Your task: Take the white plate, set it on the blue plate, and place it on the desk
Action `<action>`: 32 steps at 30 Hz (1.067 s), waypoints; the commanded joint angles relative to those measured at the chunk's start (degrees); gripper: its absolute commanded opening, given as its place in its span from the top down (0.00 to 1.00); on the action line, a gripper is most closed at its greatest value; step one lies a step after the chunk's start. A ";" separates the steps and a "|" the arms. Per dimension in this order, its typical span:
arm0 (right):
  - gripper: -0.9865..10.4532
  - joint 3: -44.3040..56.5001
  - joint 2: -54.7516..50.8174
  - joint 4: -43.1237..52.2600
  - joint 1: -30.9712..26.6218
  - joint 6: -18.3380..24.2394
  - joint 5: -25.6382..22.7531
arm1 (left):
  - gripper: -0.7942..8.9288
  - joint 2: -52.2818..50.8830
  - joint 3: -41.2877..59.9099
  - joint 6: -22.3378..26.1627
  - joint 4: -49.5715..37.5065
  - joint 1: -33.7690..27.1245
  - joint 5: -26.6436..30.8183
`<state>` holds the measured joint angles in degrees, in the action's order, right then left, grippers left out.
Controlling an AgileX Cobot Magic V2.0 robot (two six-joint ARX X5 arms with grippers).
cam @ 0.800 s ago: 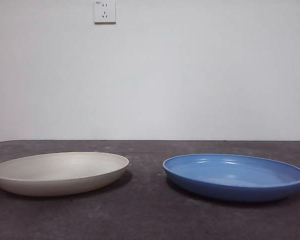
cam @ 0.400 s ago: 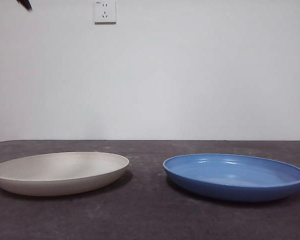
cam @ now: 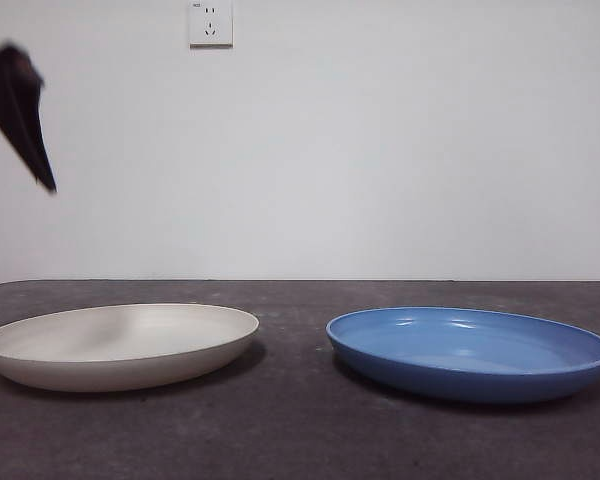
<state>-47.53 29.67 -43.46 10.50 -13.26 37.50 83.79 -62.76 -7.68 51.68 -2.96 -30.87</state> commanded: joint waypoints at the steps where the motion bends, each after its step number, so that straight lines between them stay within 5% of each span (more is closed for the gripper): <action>1: 0.41 -0.92 0.17 0.76 0.20 0.66 -0.04 | 0.28 5.27 -1.01 1.60 -1.90 -0.02 -3.67; 26: 0.41 -0.92 0.22 1.44 0.20 0.26 -5.66 | 0.39 18.40 -1.03 -0.52 -10.58 0.44 -6.40; 32: 0.41 -0.92 0.20 1.42 0.20 0.24 -5.97 | 0.58 19.76 -1.05 -0.57 -10.86 0.74 -6.40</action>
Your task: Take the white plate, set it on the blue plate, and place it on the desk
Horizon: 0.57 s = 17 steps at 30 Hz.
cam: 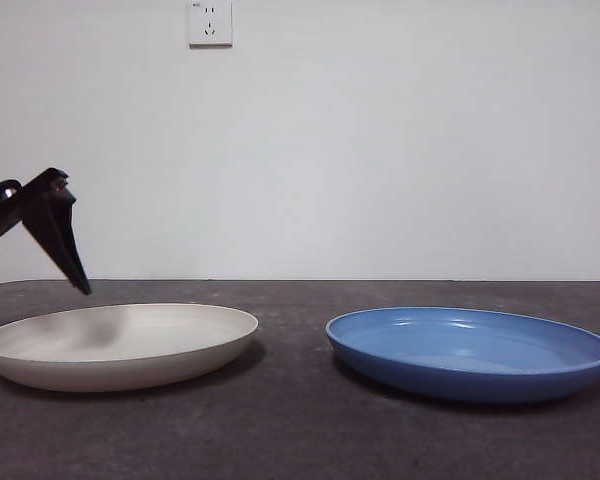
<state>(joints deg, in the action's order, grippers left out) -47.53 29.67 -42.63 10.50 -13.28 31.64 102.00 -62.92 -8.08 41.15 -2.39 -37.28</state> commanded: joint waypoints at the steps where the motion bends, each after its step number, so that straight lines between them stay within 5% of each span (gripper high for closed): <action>1: 0.41 -0.92 0.20 0.59 0.20 0.26 -0.11 | 0.65 1.55 -0.90 -0.24 -0.44 0.15 0.00; 6: 0.41 -0.92 0.20 0.59 0.20 0.24 -0.11 | 0.90 1.55 -0.90 -0.33 -0.66 0.15 1.60; 17: 0.41 -0.92 0.17 0.55 0.20 0.20 -0.09 | 0.91 1.53 -2.67 -0.39 0.44 0.31 4.37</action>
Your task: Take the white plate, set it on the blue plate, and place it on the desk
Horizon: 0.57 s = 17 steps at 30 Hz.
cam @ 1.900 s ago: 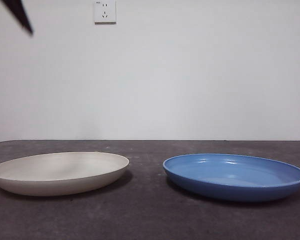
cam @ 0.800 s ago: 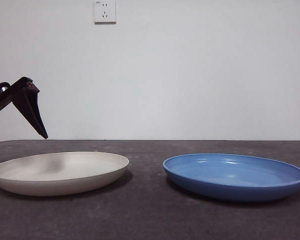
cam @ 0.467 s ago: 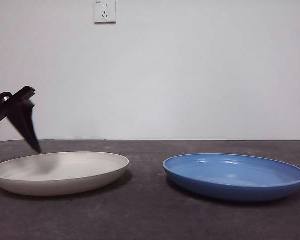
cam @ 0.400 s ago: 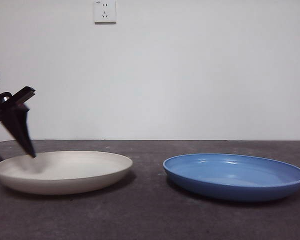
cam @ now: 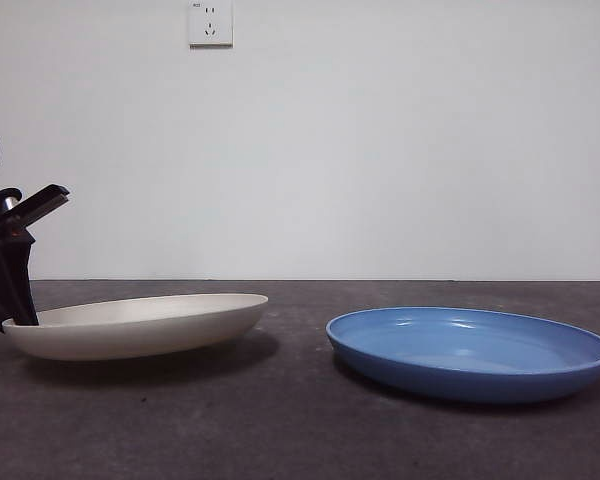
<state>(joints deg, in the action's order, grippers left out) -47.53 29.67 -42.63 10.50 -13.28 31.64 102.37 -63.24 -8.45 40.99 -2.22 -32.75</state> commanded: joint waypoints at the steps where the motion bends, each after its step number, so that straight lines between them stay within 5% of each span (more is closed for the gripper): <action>1: 0.41 -0.92 0.15 0.55 0.20 0.13 -0.11 | 0.91 1.16 -3.06 -0.07 1.38 0.42 -0.15; 9: 0.42 -3.41 0.15 -2.54 0.20 -0.39 -0.85 | 0.91 1.16 -12.63 -1.55 9.75 8.17 -0.04; 17: 0.42 -11.69 0.15 -12.61 0.20 4.85 -8.04 | 0.91 1.27 -21.59 -4.74 10.99 21.33 3.87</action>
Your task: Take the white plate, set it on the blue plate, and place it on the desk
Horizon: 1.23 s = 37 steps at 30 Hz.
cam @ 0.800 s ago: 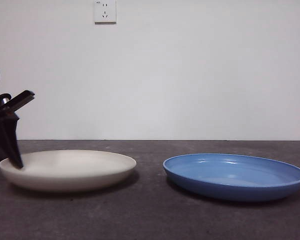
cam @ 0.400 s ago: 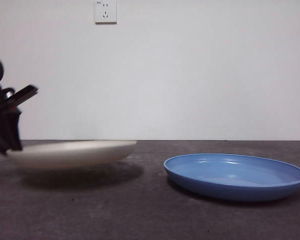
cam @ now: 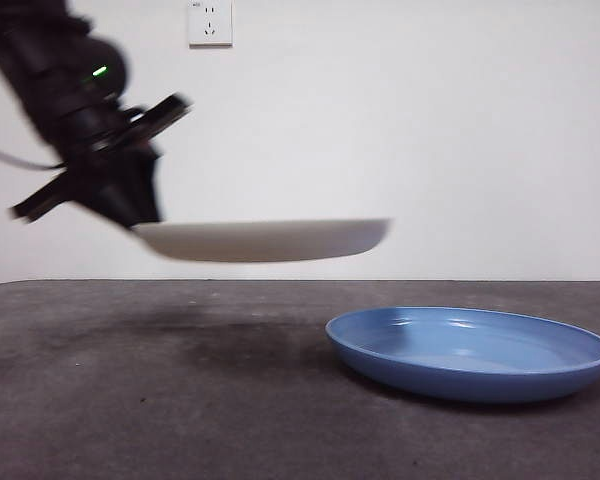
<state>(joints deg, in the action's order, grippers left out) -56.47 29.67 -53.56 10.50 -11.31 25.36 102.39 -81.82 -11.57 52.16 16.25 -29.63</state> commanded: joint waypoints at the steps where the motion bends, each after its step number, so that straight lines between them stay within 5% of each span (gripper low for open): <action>1: 0.42 -4.35 0.15 -3.26 0.20 3.80 -3.04 | 0.91 1.46 -4.35 -1.81 -0.37 4.85 0.96; 13: 0.42 -16.98 0.15 -13.07 0.20 6.86 -9.14 | 0.91 14.27 -20.63 -4.57 2.64 17.64 1.36; 37: 0.42 -18.86 0.15 -16.35 0.20 6.93 -8.92 | 0.91 26.45 -28.68 -5.84 5.01 19.43 2.34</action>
<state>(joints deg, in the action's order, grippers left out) -74.13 29.67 -70.28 10.50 -4.84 16.43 127.26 -108.75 -17.50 57.45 35.03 -27.09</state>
